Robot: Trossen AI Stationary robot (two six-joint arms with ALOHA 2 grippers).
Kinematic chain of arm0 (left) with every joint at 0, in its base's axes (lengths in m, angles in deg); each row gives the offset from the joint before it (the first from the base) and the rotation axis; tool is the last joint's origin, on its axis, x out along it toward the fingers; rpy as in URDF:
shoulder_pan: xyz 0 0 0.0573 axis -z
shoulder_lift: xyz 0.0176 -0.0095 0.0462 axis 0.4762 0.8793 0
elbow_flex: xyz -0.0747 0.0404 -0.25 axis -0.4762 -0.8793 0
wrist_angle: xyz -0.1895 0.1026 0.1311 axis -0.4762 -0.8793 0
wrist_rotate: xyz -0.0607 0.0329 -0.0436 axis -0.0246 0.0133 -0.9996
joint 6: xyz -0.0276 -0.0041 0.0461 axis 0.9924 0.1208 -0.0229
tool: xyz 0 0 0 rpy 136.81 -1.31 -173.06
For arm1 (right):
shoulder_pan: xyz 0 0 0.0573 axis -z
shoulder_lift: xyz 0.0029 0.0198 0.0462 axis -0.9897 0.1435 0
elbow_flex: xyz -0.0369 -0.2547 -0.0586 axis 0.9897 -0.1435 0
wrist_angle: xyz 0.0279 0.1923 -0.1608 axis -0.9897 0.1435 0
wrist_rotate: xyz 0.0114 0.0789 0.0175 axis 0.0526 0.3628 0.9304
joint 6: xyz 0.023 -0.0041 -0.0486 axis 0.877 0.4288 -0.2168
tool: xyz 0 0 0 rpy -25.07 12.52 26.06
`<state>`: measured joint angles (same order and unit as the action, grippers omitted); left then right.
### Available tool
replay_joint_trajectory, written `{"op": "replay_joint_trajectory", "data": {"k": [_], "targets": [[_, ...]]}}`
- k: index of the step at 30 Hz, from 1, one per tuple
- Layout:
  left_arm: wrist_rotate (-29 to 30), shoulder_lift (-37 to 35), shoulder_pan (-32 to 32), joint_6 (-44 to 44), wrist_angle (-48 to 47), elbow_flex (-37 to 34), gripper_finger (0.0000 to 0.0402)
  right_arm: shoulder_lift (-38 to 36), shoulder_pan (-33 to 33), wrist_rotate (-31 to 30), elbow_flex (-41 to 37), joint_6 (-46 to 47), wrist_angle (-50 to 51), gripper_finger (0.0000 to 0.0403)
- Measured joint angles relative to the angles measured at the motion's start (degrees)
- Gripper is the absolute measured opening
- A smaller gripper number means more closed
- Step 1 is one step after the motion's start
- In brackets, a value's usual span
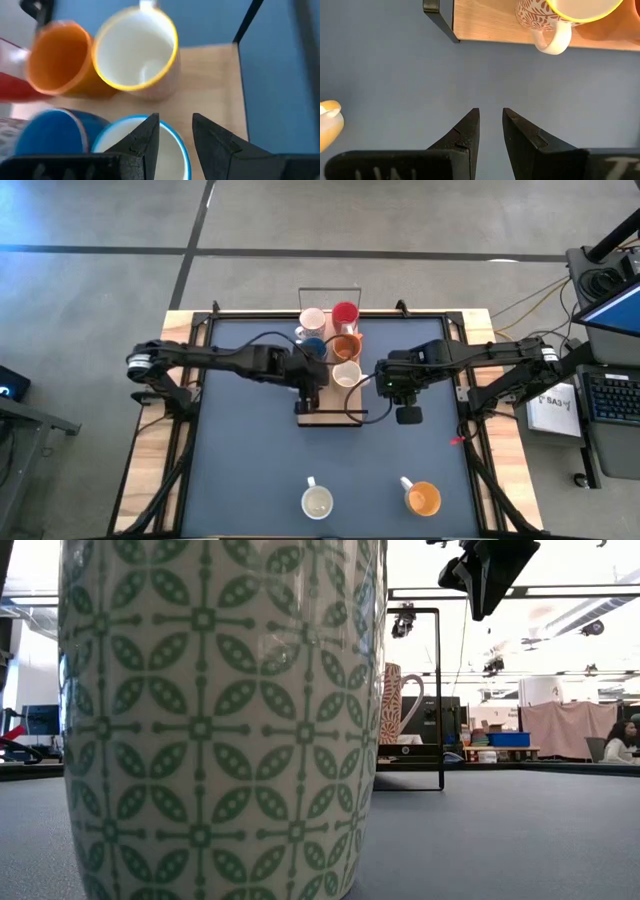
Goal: Place coffee mugs
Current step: Move the yellow mug to the middle right of the table
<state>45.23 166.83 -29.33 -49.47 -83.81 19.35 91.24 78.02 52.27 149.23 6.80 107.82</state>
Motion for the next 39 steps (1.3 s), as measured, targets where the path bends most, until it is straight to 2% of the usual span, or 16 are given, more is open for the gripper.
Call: {"op": "replay_joint_trajectory", "data": {"k": [8,15,19,22,28,32,39], "targets": [[0.1,-0.7,0.6,4.0,-12.7,8.5,0.01,-1.3,-0.8,0.1,-0.9,7.6,3.2,0.0073],[0.2,-3.2,2.7,11.0,-18.4,9.2,0.01,-8.4,-5.8,0.4,-9.6,20.8,0.7,0.0073],[0.6,-4.8,5.4,15.3,-20.2,9.2,0.01,-11.8,-11.1,0.6,-15.0,28.8,-3.5,0.0073],[3.2,-5.6,8.5,21.0,-21.8,9.1,0.01,-13.1,-15.8,0.6,-17.5,32.7,-6.3,0.0073],[6.0,-5.8,16.9,31.2,-22.7,9.1,0.01,-13.4,-27.2,3.5,-20.6,36.1,-15.8,0.0073],[9.0,-5.8,21.8,39.3,-22.8,9.1,0.01,-11.9,-34.1,3.0,-21.2,42.0,-21.5,0.0073],[12.2,-5.7,28.1,50.8,-22.6,9.1,0.01,-5.8,-43.8,1.6,-20.1,52.0,-24.8,0.0073]]}}
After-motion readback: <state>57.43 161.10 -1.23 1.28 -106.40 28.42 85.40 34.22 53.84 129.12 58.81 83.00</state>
